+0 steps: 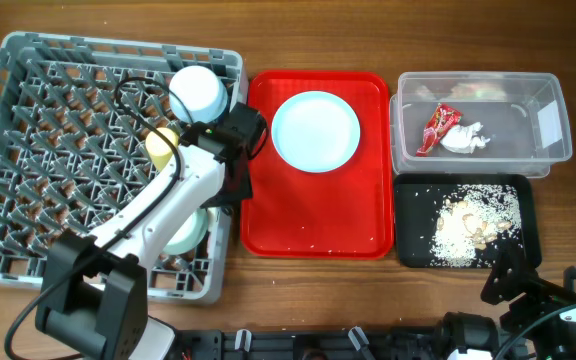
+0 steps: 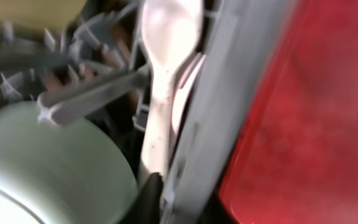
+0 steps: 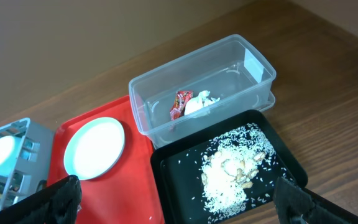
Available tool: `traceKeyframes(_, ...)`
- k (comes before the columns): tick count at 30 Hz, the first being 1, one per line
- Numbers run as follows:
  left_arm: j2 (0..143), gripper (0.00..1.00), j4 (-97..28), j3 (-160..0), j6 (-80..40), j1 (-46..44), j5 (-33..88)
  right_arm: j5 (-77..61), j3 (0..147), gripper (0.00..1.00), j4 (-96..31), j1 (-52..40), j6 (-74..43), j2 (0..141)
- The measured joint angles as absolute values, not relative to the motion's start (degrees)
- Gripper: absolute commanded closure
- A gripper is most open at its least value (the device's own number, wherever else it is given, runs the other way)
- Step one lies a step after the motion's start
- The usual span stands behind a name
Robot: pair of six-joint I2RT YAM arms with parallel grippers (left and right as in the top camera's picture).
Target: Sort waste into correct bins and load items into the dishwasher rack
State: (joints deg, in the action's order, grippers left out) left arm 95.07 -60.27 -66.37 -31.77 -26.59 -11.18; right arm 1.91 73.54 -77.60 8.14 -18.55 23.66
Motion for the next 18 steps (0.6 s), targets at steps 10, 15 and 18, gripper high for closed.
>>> traceKeyframes(10,95.07,0.8,-54.28,-66.37,-31.22,-26.28,-11.42,1.91,73.54,0.0,-77.62,8.14,-18.55,23.66)
traceKeyframes(15,95.09,0.74,-54.35,-66.3,-29.61,-26.35,-10.66,1.91,73.54,0.0,-77.62,8.14,-18.55,23.66)
traceKeyframes(18,95.07,0.71,-53.69,-66.3,-28.62,-26.33,-11.79,1.91,73.54,0.0,-77.62,8.14,-18.55,23.66)
